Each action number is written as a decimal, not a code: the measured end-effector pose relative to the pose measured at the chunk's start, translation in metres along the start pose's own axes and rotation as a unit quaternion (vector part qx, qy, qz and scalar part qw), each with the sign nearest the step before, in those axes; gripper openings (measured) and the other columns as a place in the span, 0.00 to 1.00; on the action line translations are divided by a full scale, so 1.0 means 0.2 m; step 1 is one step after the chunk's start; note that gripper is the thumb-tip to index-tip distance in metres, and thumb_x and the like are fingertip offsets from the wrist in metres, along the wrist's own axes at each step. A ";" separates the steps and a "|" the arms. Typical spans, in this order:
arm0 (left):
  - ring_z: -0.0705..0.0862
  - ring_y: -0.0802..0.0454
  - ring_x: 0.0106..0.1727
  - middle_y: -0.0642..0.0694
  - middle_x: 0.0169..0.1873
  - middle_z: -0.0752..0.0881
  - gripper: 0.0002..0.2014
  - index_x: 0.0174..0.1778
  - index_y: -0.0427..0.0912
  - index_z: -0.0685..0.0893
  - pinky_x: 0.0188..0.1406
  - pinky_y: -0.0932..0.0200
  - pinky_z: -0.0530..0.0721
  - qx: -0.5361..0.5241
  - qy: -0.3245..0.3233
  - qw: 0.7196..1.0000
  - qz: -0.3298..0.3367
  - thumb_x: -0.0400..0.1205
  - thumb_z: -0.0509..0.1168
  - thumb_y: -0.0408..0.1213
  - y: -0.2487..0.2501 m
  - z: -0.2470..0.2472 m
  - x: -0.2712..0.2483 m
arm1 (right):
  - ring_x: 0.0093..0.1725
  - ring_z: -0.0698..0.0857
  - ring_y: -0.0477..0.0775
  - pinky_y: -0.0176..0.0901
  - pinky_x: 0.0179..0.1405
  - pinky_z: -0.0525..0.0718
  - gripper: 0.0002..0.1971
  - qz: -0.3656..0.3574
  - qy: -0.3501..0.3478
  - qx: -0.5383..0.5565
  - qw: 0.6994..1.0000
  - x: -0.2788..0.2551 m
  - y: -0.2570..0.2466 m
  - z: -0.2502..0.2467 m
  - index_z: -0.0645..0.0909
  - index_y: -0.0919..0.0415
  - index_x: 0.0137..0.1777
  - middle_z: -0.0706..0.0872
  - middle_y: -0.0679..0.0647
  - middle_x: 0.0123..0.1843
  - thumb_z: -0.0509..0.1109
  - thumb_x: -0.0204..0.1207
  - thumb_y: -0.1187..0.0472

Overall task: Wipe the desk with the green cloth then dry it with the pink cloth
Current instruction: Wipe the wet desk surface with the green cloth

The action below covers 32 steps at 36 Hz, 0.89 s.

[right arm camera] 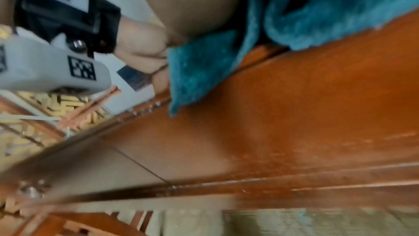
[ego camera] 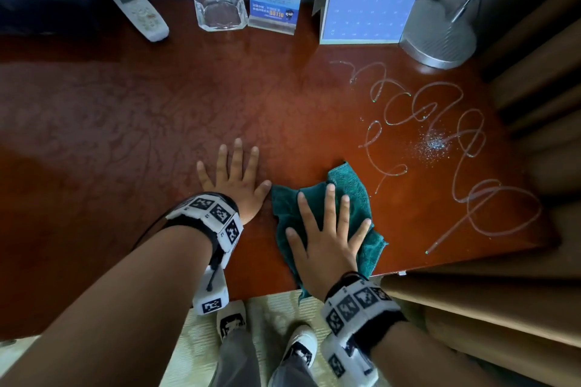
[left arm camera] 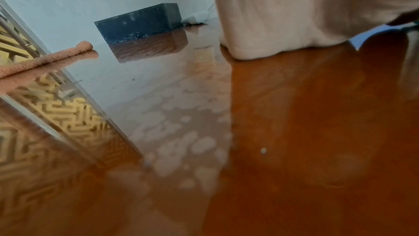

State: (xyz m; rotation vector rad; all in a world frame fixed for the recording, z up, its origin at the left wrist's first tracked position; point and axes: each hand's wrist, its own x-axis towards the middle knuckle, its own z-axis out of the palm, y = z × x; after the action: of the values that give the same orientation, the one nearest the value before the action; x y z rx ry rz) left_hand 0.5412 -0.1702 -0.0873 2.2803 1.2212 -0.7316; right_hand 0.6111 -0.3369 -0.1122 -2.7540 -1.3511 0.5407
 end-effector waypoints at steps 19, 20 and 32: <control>0.22 0.45 0.78 0.51 0.75 0.19 0.33 0.77 0.55 0.23 0.75 0.31 0.31 0.011 -0.011 1.000 0.000 0.85 0.36 0.61 0.00 -0.01 0.00 | 0.84 0.43 0.60 0.79 0.72 0.38 0.29 -0.141 -0.041 -0.088 0.985 0.05 0.24 -0.07 0.45 0.33 0.82 0.40 0.51 0.87 0.33 0.81 0.32; 0.22 0.45 0.78 0.51 0.75 0.19 0.33 0.77 0.55 0.23 0.75 0.31 0.31 0.011 -0.012 1.000 0.001 0.85 0.36 0.61 -0.01 -0.01 0.00 | 0.84 0.39 0.59 0.79 0.72 0.35 0.28 -0.155 -0.044 -0.093 0.983 0.06 0.27 -0.08 0.42 0.32 0.81 0.37 0.50 0.86 0.33 0.81 0.32; 0.24 0.45 0.78 0.51 0.75 0.20 0.33 0.77 0.55 0.24 0.75 0.30 0.32 0.018 -0.006 1.000 -0.003 0.84 0.36 0.61 0.00 0.00 0.02 | 0.82 0.29 0.52 0.79 0.74 0.34 0.30 -0.251 -0.095 -0.117 0.956 0.23 0.47 -0.19 0.40 0.25 0.78 0.28 0.40 0.83 0.26 0.74 0.28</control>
State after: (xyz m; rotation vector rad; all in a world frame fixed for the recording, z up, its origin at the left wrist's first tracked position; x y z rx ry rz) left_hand 0.5420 -0.1679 -0.0893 2.2983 1.2192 -0.7748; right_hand 0.7209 -0.3561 -0.1070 -2.4027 -2.1923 0.6537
